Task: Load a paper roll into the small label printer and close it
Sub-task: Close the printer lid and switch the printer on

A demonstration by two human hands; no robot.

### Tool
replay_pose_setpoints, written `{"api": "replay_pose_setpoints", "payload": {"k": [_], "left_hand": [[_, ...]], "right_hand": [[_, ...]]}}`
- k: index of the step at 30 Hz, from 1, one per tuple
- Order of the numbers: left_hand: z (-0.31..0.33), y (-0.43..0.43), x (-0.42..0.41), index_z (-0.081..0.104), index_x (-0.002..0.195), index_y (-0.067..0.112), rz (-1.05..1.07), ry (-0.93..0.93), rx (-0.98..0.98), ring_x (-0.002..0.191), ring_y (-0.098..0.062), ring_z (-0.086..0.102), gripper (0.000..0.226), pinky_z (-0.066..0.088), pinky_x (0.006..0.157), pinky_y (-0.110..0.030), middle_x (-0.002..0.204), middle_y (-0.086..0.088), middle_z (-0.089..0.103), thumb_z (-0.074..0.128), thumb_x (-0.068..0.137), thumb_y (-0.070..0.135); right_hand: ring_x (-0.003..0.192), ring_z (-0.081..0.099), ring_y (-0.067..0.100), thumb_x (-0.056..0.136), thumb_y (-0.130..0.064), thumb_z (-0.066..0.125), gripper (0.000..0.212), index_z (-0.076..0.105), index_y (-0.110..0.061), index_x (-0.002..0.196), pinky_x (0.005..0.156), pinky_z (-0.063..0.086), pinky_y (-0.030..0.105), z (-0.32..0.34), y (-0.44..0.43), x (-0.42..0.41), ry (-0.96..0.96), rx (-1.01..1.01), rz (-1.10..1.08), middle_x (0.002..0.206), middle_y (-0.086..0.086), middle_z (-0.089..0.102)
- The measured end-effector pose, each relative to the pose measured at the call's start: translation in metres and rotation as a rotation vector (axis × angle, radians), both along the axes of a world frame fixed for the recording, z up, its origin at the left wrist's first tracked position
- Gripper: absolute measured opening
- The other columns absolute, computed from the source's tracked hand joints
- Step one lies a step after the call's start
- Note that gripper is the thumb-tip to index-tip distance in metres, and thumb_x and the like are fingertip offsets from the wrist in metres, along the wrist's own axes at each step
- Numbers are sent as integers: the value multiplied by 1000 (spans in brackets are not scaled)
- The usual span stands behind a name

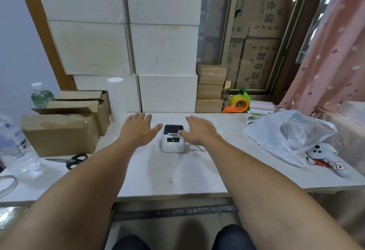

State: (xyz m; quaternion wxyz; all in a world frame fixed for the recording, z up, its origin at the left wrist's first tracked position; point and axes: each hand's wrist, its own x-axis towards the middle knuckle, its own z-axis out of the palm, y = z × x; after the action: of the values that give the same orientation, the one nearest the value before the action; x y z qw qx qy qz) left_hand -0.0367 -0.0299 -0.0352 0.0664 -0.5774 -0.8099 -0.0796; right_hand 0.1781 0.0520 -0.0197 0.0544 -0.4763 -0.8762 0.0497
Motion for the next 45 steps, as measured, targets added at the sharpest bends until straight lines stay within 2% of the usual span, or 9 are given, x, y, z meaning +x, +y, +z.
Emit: {"api": "replay_pose_setpoints", "payload": {"k": [8, 13, 20, 24, 26, 29, 32, 39, 45], "left_hand": [[-7, 1, 1, 49, 145, 14, -3, -8, -6, 144, -24, 37, 73, 24, 120, -40, 151, -6, 49, 28, 99, 66], [-11, 3, 4, 46, 148, 14, -30, -112, -65, 143, -25, 38, 67, 36, 112, -42, 153, -5, 47, 36, 101, 60], [-22, 10, 6, 46, 148, 20, -31, -290, -86, 134, -22, 49, 61, 46, 103, -42, 145, -2, 55, 47, 99, 56], [-28, 17, 7, 52, 142, 21, -22, -385, -80, 120, -21, 58, 60, 49, 93, -38, 126, -1, 67, 55, 95, 58], [-31, 21, 8, 59, 134, 20, -4, -413, -72, 106, -21, 62, 56, 50, 83, -36, 115, -1, 69, 58, 93, 58], [-29, 25, 14, 69, 97, 8, 59, -443, -71, 73, -23, 56, 48, 41, 62, -30, 85, -3, 65, 61, 92, 55], [-26, 24, 22, 52, 68, 7, 141, -480, -75, 57, -23, 43, 49, 31, 53, -28, 68, -4, 52, 65, 91, 49], [-37, 28, 17, 75, 82, 1, 180, -688, -59, 58, -24, 58, 42, 54, 65, -32, 83, -8, 78, 74, 85, 43], [-35, 26, 18, 77, 77, 0, 153, -755, -42, 57, -23, 58, 33, 51, 62, -28, 83, -10, 79, 75, 85, 33]], "right_hand": [[142, 43, 28, 98, -56, 54, 64, 47, -18, 150, 113, 33, 41, -12, 0, -5, 19, -69, 5, 155, 3, 47], [127, 54, 27, 96, -55, 53, 51, 57, -23, 135, 95, 42, 39, -25, 3, -11, 37, -115, -12, 135, 1, 60], [125, 55, 31, 97, -53, 52, 54, 55, -18, 139, 99, 42, 40, -32, 10, -16, 92, -195, -106, 132, 6, 64], [105, 61, 29, 90, -47, 56, 35, 67, -19, 108, 76, 40, 34, -39, 14, -19, 129, -217, -139, 106, 5, 71], [98, 64, 27, 87, -43, 59, 29, 70, -18, 99, 70, 40, 32, -42, 16, -21, 154, -216, -160, 97, 5, 72], [92, 67, 27, 85, -47, 65, 31, 71, -18, 95, 62, 40, 30, -44, 19, -24, 219, -258, -207, 92, 2, 71], [80, 61, 27, 86, -45, 65, 27, 60, -19, 81, 54, 34, 28, -45, 21, -27, 252, -292, -240, 82, -1, 62], [84, 63, 27, 83, -46, 72, 30, 56, -21, 82, 57, 38, 30, -47, 21, -33, 303, -310, -285, 89, 0, 62], [78, 60, 25, 80, -45, 74, 34, 51, -20, 75, 51, 33, 29, -48, 22, -34, 334, -353, -294, 84, 0, 60]]}}
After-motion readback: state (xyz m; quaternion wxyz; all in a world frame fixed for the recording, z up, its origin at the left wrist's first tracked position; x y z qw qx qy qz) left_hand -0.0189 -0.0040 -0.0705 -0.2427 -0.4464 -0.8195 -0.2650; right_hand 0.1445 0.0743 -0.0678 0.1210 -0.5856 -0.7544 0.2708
